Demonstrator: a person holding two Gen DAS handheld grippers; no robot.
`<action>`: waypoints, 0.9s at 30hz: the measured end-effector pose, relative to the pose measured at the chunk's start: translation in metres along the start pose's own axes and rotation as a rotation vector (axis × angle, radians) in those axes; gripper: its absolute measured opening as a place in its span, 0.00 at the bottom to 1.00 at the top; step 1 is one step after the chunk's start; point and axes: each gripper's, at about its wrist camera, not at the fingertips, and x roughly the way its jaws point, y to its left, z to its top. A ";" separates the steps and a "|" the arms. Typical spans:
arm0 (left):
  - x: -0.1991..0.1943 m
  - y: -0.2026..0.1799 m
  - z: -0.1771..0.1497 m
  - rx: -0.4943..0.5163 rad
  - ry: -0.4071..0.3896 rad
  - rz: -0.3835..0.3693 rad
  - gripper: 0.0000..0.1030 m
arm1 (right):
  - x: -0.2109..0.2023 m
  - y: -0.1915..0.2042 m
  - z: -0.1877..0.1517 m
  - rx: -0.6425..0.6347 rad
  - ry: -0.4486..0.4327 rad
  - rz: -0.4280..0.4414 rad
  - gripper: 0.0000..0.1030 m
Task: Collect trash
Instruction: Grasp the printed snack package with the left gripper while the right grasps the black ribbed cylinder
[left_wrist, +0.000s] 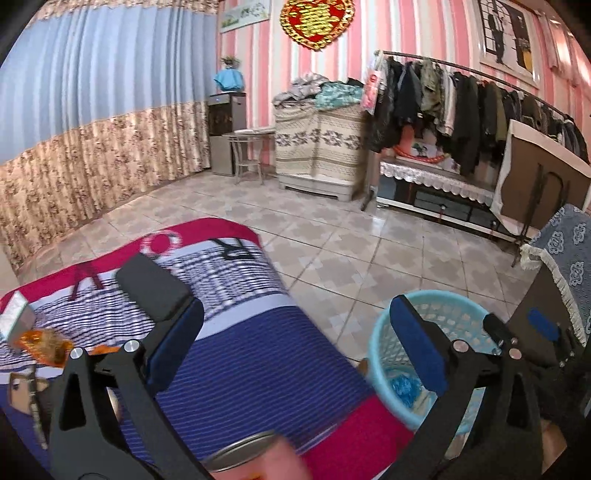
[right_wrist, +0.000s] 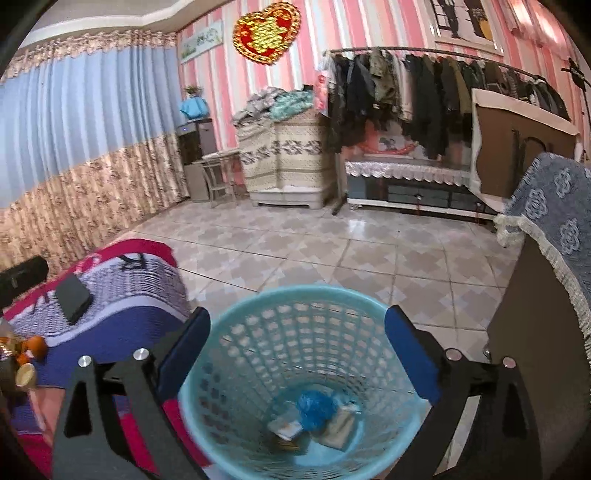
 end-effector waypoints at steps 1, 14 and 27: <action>-0.005 0.008 0.000 -0.003 -0.002 0.013 0.95 | -0.003 0.007 0.001 -0.005 -0.006 0.015 0.91; -0.056 0.177 -0.059 -0.099 0.077 0.306 0.95 | -0.026 0.124 -0.020 -0.182 -0.001 0.189 0.91; -0.061 0.257 -0.138 -0.146 0.202 0.377 0.94 | -0.041 0.206 -0.046 -0.291 0.031 0.302 0.91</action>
